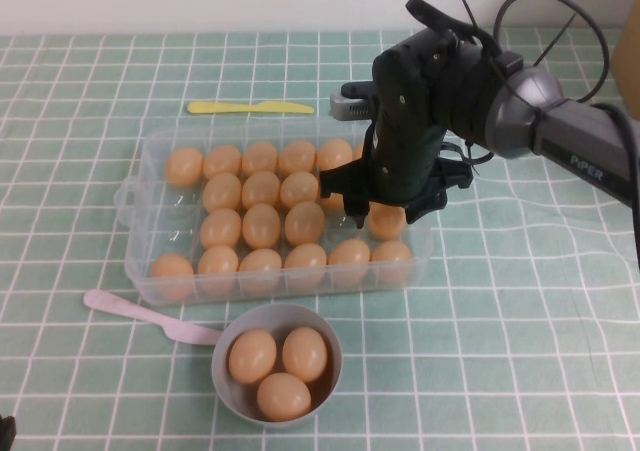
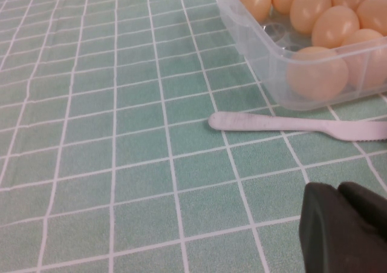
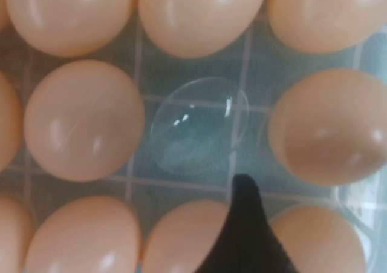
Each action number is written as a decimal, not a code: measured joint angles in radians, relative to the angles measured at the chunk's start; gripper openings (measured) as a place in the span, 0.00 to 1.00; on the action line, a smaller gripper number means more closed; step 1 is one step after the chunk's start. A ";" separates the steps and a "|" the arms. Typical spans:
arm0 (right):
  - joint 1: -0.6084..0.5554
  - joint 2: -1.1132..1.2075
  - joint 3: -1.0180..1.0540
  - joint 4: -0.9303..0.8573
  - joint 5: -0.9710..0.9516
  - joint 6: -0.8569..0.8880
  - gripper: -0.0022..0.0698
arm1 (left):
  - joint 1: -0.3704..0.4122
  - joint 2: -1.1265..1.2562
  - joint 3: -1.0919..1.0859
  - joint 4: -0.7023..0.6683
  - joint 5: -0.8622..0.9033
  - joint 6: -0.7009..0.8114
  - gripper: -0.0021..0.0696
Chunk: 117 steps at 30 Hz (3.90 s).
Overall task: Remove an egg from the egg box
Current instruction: Pick up the egg from the plastic box, then place the egg in the bowl
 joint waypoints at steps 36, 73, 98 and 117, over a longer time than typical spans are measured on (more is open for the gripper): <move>-0.002 0.053 0.000 -0.062 -0.067 0.027 0.64 | 0.000 0.000 0.000 0.000 0.000 0.000 0.02; -0.004 0.080 0.000 -0.052 -0.104 0.027 0.55 | 0.000 0.000 0.000 0.002 0.000 0.000 0.02; 0.176 -0.385 0.459 0.311 -0.276 -0.618 0.55 | 0.000 0.000 0.000 0.002 0.000 0.000 0.02; 0.198 -0.243 0.471 0.498 -0.364 -1.012 0.54 | 0.000 0.000 0.000 0.002 0.000 0.000 0.02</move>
